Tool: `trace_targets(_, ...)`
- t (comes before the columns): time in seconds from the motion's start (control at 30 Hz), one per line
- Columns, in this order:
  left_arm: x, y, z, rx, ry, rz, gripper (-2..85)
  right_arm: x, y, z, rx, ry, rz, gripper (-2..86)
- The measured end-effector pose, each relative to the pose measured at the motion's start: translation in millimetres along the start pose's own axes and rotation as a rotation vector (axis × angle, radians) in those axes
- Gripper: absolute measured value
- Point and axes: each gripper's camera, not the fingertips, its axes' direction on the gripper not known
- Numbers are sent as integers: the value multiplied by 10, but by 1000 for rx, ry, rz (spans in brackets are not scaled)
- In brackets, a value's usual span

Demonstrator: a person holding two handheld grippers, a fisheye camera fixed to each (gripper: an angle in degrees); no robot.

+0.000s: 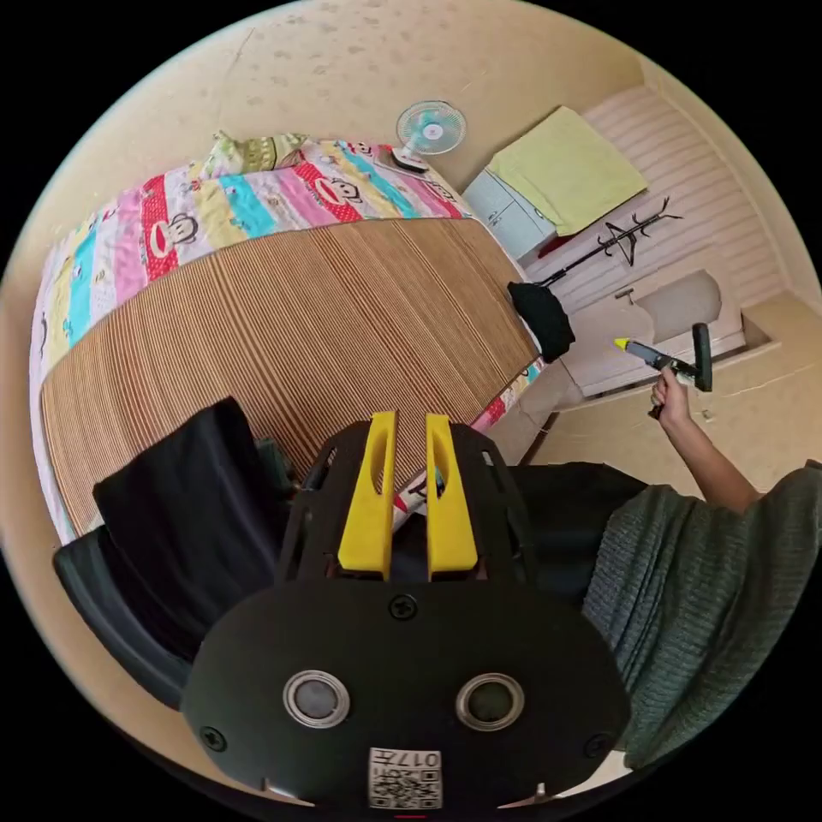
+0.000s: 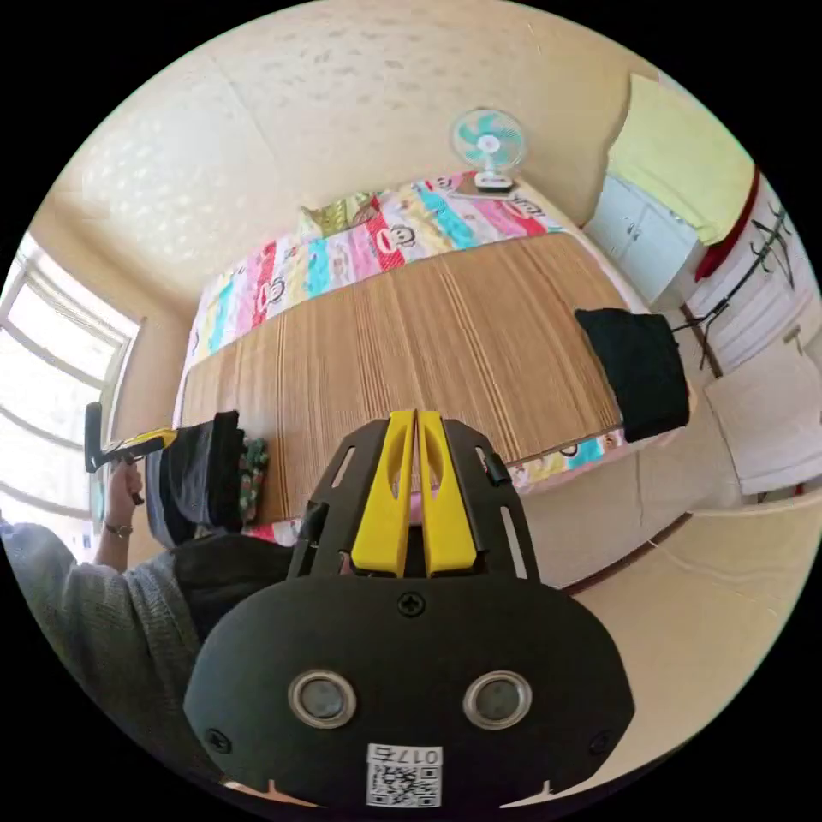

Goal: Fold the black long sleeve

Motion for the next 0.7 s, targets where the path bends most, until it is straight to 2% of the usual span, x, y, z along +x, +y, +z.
trace_targets(0.03,57,-29,22,8,-1,19,19,66,224,-314,130,50,168,5)
trace_targets(0.07,165,-80,76,19,24,54,2,205,484,-564,239,6,347,5)
trace_targets(0.1,247,-120,137,29,65,59,-4,293,621,-652,281,-61,421,5)
trace_targets(0.17,363,-153,250,49,129,38,-8,653,1201,-798,448,-455,616,4)
trace_targets(0.2,466,-167,339,58,172,44,-9,712,1349,-804,495,-522,664,4)
trace_targets(0.27,656,-191,478,53,203,81,-10,798,1917,-823,605,-561,914,3)
trace_targets(0.37,992,-221,683,27,138,152,-10,791,2385,-851,746,-589,1058,3)
trace_targets(0.43,1150,-213,771,32,81,172,-10,789,2534,-821,792,-602,1163,3)
trace_targets(0.57,1335,-239,1013,41,82,124,-10,836,2515,-706,723,-576,1428,1)
trace_targets(0.7,1521,-330,1238,119,40,28,-10,1019,2190,-604,760,-693,1387,1)
